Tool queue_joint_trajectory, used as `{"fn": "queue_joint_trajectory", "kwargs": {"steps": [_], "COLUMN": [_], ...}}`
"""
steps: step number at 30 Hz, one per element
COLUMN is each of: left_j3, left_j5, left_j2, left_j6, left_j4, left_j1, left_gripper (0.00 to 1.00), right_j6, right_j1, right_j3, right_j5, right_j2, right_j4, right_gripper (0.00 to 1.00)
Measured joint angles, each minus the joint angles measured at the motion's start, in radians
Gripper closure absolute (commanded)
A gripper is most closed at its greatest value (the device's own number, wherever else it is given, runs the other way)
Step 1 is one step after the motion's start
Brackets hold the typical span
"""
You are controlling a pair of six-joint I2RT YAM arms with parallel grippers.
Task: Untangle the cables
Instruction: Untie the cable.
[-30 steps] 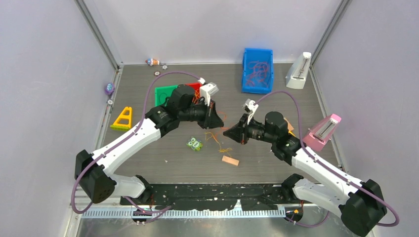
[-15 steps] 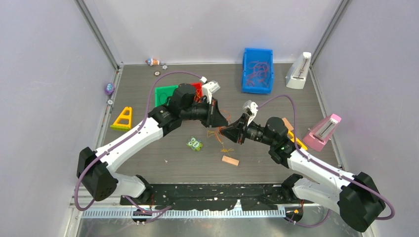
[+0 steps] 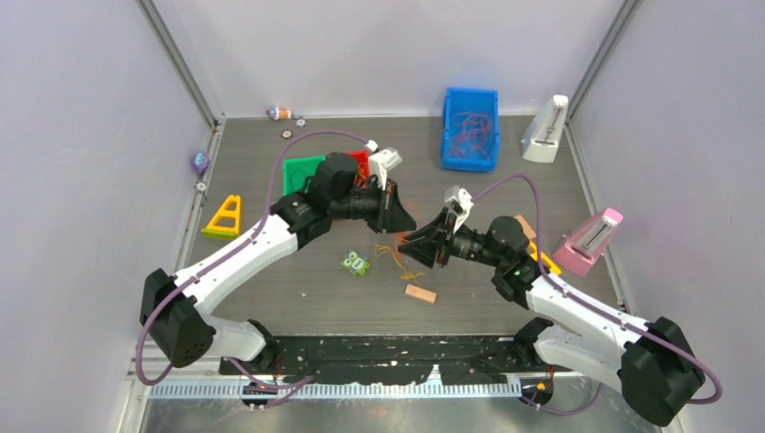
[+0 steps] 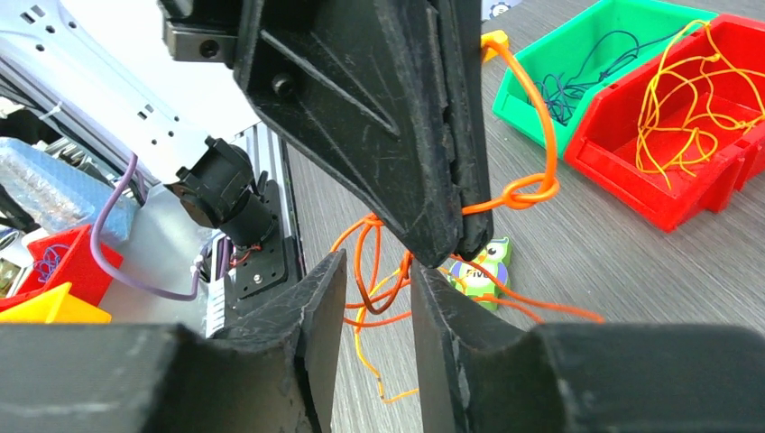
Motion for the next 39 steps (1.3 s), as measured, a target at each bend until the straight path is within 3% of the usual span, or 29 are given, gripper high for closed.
{"fn": "queue_joint_trajectory", "kwargs": {"steps": [10,15,26,28,30,31,33,34,39], "left_j3": [-0.006,-0.011,-0.021,-0.027,-0.032,-0.035,-0.040,-0.040,-0.044], "left_j5": [0.010,0.016,0.031,0.033,0.034,0.032,0.018,0.020,0.017], "left_j2": [-0.028,-0.030,-0.030,-0.030,-0.030,-0.030,-0.030,-0.030,-0.041], "left_j6": [-0.003,-0.006,-0.039,-0.051,-0.063,-0.066,-0.076,-0.085,-0.085], "left_j4": [-0.002,0.000,0.017,0.031,0.044,0.051,0.072,0.084,0.105], "left_j1": [0.000,-0.003,-0.027,-0.029,-0.029,-0.029,-0.027,-0.023,-0.003], "left_gripper": [1.00,1.00,1.00,1.00,1.00,1.00,1.00,0.95,0.47], "right_j6": [0.012,0.027,0.002,-0.008,-0.022,-0.029,-0.041,-0.042,-0.043], "right_j1": [0.000,0.000,0.016,0.033,0.052,0.060,0.074,0.082,0.080], "right_j3": [-0.001,-0.001,0.022,0.030,0.033,0.034,0.035,0.035,0.033], "right_j5": [-0.040,-0.034,0.068,0.089,0.114,0.123,0.134,0.144,0.201], "right_j2": [-0.037,-0.002,0.066,0.087,0.100,0.104,0.111,0.113,0.102], "right_j4": [0.016,0.033,0.030,0.030,0.031,0.032,0.040,0.035,0.014], "right_gripper": [0.46,0.34,0.30,0.35,0.53,0.72,0.91,0.93,0.94]}}
